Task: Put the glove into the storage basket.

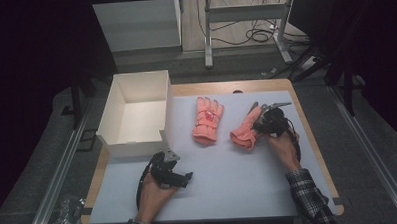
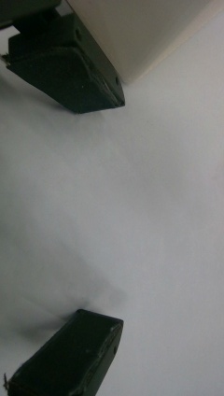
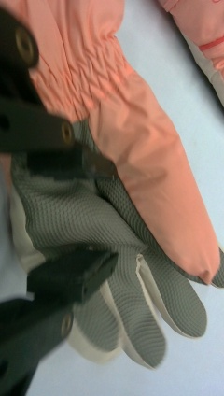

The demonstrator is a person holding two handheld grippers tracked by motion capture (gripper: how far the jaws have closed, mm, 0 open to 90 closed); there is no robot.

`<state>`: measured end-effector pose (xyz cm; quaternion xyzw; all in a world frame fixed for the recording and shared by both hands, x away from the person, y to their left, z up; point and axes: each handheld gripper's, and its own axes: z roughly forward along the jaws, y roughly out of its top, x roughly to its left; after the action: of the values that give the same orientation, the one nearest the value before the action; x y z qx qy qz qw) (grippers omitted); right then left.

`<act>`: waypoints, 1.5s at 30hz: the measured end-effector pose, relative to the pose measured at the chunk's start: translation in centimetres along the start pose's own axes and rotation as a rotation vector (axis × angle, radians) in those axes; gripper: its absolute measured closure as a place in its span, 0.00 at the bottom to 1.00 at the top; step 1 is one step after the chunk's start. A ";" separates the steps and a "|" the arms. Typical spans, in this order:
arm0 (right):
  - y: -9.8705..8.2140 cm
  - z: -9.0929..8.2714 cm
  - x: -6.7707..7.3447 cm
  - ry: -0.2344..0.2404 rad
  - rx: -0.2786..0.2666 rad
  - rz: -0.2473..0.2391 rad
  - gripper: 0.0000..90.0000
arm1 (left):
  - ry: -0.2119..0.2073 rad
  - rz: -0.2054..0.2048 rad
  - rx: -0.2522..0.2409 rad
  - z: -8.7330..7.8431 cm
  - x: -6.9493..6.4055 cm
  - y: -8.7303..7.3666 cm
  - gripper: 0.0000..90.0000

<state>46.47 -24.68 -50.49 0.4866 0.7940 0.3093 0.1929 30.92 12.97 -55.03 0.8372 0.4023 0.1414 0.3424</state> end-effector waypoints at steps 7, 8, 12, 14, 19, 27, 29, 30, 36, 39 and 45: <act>0.1 -0.1 0.1 0.007 0.013 0.024 0.93 | 0.000 0.003 0.003 0.0 0.0 0.0 0.00; 0.1 -0.2 0.1 0.013 0.012 0.025 0.94 | 0.000 0.003 0.003 0.0 0.0 0.0 0.00; 0.2 -0.5 -0.2 0.039 0.005 0.032 0.95 | 0.000 0.003 0.003 0.0 0.0 0.0 0.00; 0.3 -0.8 -0.4 0.053 0.004 0.036 0.95 | 0.000 0.003 0.003 0.0 0.0 0.0 0.00; 0.5 -1.8 -0.6 0.096 -0.019 0.029 0.95 | 0.000 0.003 0.003 0.0 0.0 0.0 0.00; 0.5 -3.8 -0.3 0.163 -0.041 -0.013 0.95 | 0.000 0.003 0.003 0.0 0.0 0.0 0.00; 0.5 -4.4 -0.1 0.174 -0.043 -0.039 0.95 | 0.000 0.003 0.003 0.0 0.0 0.0 0.00; 0.5 -4.4 -0.1 0.174 -0.043 -0.039 0.95 | 0.000 0.003 0.003 0.0 0.0 0.0 0.00; 0.3 -6.0 0.8 0.239 -0.050 -0.094 0.95 | 0.000 0.004 0.004 0.0 0.0 0.0 0.00; 0.1 -7.0 1.7 0.288 -0.053 -0.130 0.95 | 0.000 0.004 0.004 0.0 0.0 0.0 0.00; -0.5 -8.0 3.1 0.356 -0.048 -0.174 0.95 | 0.000 0.004 0.003 0.0 0.0 0.0 0.00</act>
<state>39.92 -24.54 -44.96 0.3489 0.8471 0.3913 0.0873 30.92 13.02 -55.01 0.8385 0.4010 0.1412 0.3408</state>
